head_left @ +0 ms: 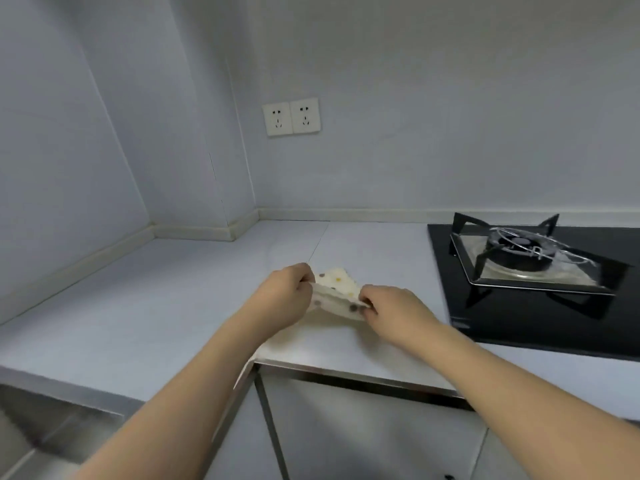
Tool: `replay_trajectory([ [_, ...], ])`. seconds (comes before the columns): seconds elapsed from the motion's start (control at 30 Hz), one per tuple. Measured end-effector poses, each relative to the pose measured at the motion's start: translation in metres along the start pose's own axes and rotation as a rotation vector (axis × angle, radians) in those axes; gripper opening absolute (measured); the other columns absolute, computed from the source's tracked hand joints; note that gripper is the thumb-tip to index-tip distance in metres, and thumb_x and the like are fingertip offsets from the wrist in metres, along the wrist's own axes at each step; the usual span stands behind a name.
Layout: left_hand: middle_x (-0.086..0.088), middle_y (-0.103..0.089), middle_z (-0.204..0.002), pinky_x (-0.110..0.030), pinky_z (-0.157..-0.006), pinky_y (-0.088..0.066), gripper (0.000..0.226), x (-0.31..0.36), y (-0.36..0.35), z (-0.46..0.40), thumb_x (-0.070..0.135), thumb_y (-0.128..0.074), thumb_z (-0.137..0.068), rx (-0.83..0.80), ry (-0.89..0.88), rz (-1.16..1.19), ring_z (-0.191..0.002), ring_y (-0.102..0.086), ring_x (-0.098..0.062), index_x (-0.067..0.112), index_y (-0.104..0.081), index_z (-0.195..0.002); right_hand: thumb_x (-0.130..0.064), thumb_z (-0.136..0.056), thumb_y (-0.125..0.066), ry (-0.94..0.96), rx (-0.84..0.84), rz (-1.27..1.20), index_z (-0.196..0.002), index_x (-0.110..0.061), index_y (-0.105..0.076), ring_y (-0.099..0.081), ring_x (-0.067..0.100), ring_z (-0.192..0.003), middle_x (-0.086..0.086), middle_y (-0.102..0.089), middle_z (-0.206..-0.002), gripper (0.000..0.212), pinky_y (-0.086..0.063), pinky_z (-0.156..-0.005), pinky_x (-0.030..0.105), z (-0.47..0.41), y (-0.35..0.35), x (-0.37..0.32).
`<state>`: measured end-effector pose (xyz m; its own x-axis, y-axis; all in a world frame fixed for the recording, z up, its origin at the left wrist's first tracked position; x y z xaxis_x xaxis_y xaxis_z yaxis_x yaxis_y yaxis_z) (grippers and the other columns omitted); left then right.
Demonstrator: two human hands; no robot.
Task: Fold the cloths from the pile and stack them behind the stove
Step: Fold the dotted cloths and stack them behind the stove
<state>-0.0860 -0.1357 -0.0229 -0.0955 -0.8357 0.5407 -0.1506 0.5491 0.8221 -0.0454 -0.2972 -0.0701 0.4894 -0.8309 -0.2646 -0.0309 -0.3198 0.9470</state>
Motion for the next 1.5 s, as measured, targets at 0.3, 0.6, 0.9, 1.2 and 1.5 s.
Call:
replay_trajectory([
  [0.3, 0.002, -0.052, -0.068, -0.028, -0.051, -0.041, 0.009, 0.049, 0.086, 0.038, 0.016, -0.052, -0.086, 0.055, -0.102, 0.146, -0.061, -0.049, -0.018, 0.014, -0.06, -0.082, -0.031, -0.091, -0.063, 0.047, 0.029, -0.277, -0.081, -0.03, -0.061, -0.056, 0.01, -0.073, -0.009, -0.059, -0.08, 0.009, -0.041, -0.06, 0.025, 0.044, 0.138, -0.033],
  [0.6, -0.006, -0.065, -0.075, -0.033, -0.049, -0.05, 0.016, 0.013, 0.075, -0.05, 0.01, -0.045, -0.084, 0.076, -0.055, -0.101, -0.047, -0.06, -0.022, 0.02, -0.057, -0.083, -0.025, -0.093, -0.058, -0.029, 0.056, -0.237, -0.095, -0.021, -0.067, -0.059, 0.014, -0.094, -0.005, -0.064, -0.101, 0.01, -0.045, -0.076, 0.025, -0.042, 0.123, 0.016],
  [0.9, -0.004, -0.059, -0.091, -0.035, -0.057, -0.045, 0.027, -0.072, -0.013, -0.16, -0.001, -0.044, -0.079, -0.109, -0.028, -0.514, -0.072, -0.061, -0.022, 0.018, -0.047, -0.098, -0.012, -0.093, -0.041, -0.142, 0.062, -0.097, -0.097, -0.022, -0.065, -0.059, 0.018, -0.09, -0.004, -0.063, -0.104, 0.026, -0.052, -0.08, 0.035, -0.139, 0.016, 0.087],
  [1.2, -0.004, -0.056, -0.086, -0.033, -0.053, -0.039, 0.014, -0.075, 0.001, -0.107, 0.01, -0.044, -0.085, 0.212, -0.411, -0.658, -0.077, -0.053, -0.028, 0.012, -0.055, -0.093, -0.013, -0.096, -0.043, 0.092, 0.179, 0.032, -0.111, -0.019, -0.066, -0.055, 0.018, -0.104, -0.003, -0.061, -0.113, 0.028, -0.044, -0.085, 0.031, -0.085, 0.017, 0.054],
  [1.5, 0.002, -0.067, -0.093, -0.029, -0.05, -0.048, 0.036, -0.093, -0.026, 0.0, 0.023, -0.035, -0.084, 0.211, -0.476, -0.558, -0.074, -0.062, -0.024, 0.017, -0.069, -0.093, -0.014, -0.093, -0.046, 0.146, 0.095, 0.073, -0.114, -0.021, -0.07, -0.057, 0.017, -0.111, -0.009, -0.066, -0.118, 0.032, -0.044, -0.092, 0.031, -0.001, -0.019, 0.032],
])
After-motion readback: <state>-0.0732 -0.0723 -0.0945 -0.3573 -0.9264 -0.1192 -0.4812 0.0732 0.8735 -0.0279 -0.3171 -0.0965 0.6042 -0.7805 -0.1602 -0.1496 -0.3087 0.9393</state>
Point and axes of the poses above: each hand's wrist, its own z-axis away from the middle knuckle, its own y-axis out of the back of the hand, x = y × z, the point moved 7 cm from there along -z, towards the middle knuckle
